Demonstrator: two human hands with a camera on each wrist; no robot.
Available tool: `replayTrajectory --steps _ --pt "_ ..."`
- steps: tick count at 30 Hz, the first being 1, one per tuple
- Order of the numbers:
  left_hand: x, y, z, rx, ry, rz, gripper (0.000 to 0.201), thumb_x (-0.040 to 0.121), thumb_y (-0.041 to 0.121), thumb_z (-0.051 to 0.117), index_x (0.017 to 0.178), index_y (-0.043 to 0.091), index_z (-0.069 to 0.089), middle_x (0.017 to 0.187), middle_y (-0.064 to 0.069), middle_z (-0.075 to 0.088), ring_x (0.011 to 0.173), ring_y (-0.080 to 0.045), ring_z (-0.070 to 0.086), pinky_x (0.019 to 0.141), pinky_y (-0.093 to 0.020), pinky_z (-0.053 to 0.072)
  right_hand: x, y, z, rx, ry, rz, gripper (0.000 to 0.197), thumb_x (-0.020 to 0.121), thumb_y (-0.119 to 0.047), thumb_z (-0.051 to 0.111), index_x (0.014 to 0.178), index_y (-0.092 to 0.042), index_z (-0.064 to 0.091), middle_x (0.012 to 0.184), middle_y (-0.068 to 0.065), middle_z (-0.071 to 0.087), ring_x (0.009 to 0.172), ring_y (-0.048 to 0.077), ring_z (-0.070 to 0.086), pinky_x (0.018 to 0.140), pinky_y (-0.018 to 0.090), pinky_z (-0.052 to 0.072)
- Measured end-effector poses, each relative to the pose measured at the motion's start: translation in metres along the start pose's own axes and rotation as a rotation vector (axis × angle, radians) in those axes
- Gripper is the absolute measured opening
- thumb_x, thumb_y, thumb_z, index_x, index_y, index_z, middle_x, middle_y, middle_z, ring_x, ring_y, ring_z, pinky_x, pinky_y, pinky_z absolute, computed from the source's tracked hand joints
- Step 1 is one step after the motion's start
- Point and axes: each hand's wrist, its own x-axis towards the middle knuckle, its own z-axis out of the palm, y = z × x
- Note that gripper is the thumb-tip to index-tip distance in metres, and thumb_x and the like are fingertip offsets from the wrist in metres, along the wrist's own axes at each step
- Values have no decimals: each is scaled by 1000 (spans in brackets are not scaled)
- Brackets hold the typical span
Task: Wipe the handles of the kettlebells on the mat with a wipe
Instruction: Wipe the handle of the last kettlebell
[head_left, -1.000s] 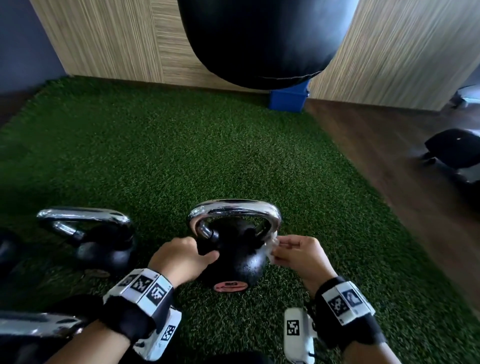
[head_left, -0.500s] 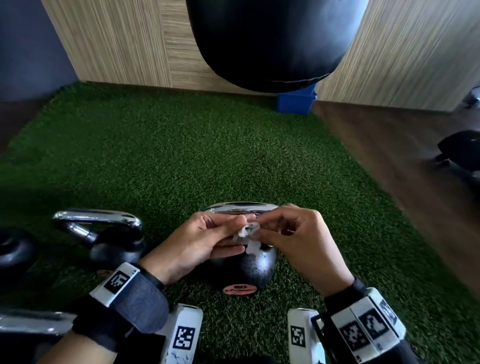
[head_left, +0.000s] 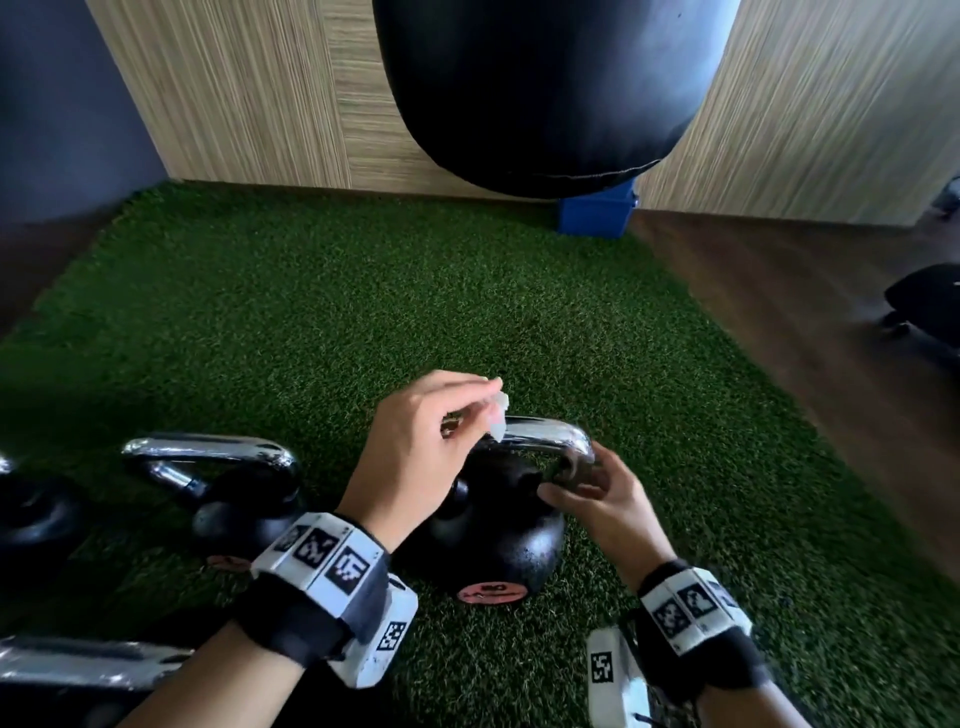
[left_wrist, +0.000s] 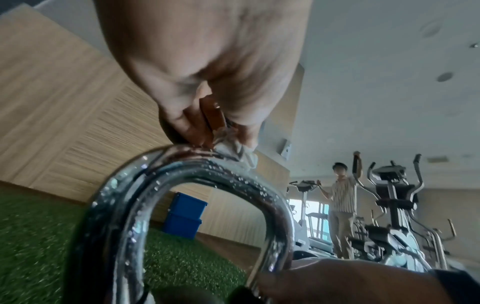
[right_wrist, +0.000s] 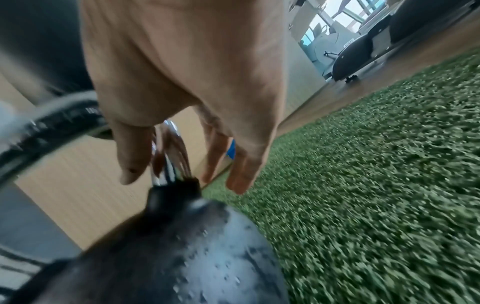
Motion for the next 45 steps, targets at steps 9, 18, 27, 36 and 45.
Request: replayTrajectory --steps 9,18,27,36,45 --pt "-15 3 -3 238 -118 -5 26 97 34 69 117 21 78 122 10 74 113 -4 65 97 -23 53 15 31 19 -227 139 -35 41 61 -63 85 85 -31 75 81 -16 77 77 0 72 67 25 56" --pt "-28 -3 -9 294 -109 -28 31 97 18 70 125 7 72 124 -4 73 113 -14 71 95 -26 58 12 35 21 -209 129 -84 35 64 -66 82 87 -40 75 81 -24 75 71 -9 70 57 11 49" --pt "-51 -34 -17 146 70 -211 31 100 26 63 125 10 73 114 6 75 104 12 61 71 10 38 14 39 20 -172 103 -71 38 65 -62 84 86 -33 77 84 -16 78 78 2 74 79 39 63" --pt "-83 -71 8 -261 146 -572 22 100 17 63 118 24 74 98 20 78 94 -9 77 91 -39 61 11 36 21 -96 82 -54 41 65 -55 88 89 -23 78 86 -7 79 84 13 77 84 47 62" --pt "-108 -63 35 -171 131 -583 22 101 15 62 116 9 77 102 6 80 95 0 74 84 -9 54 8 30 20 -146 81 -41 43 65 -58 86 91 -25 76 86 -10 79 83 10 76 84 44 62"
